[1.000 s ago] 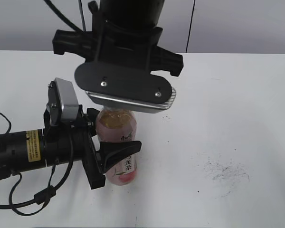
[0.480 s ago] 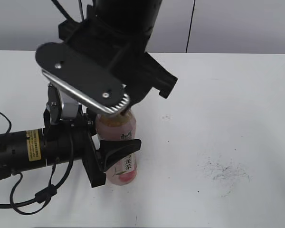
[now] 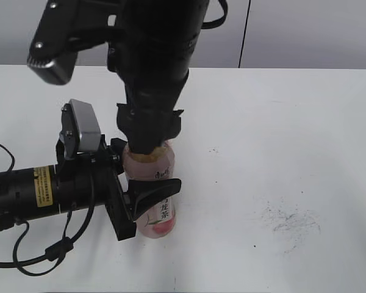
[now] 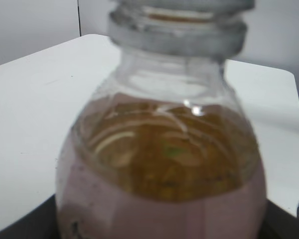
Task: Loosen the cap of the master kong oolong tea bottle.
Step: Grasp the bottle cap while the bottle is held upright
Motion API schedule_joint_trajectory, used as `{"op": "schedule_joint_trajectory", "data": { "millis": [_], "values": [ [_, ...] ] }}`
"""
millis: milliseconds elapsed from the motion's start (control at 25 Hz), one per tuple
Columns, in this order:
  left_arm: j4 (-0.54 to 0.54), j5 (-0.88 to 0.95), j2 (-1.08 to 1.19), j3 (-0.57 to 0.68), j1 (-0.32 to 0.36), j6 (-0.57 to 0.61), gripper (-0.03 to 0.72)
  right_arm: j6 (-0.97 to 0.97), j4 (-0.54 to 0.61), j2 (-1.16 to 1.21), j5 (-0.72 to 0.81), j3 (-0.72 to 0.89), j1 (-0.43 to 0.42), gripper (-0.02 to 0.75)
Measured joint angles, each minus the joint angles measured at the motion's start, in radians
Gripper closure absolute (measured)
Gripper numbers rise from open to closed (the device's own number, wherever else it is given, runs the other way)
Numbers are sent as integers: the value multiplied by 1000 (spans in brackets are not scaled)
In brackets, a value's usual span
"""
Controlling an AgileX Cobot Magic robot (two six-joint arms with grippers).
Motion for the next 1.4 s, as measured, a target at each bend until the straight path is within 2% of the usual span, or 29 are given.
{"op": "schedule_joint_trajectory", "data": {
  "millis": [160,400,640,840,960,1080,1200,1400],
  "values": [
    [0,0,0,0,0,0,261,347,-12,0,0,0,0,160],
    [0,0,0,0,0,-1,261,744,-18,0,0,0,0,178],
    [-12,1,0,0,0,-4,261,892,-29,0,0,0,0,259],
    [-15,1,0,0,0,-4,261,910,-29,0,0,0,0,370],
    [-16,1,0,0,0,-4,261,908,-29,0,0,0,0,470],
    [-16,1,0,0,-1,-4,261,875,-29,0,0,0,0,470],
    [-16,1,0,0,-1,-4,261,734,-29,0,0,0,0,470],
    [-13,1,0,0,-1,-4,261,306,-29,0,0,0,0,470]
  ]
}}
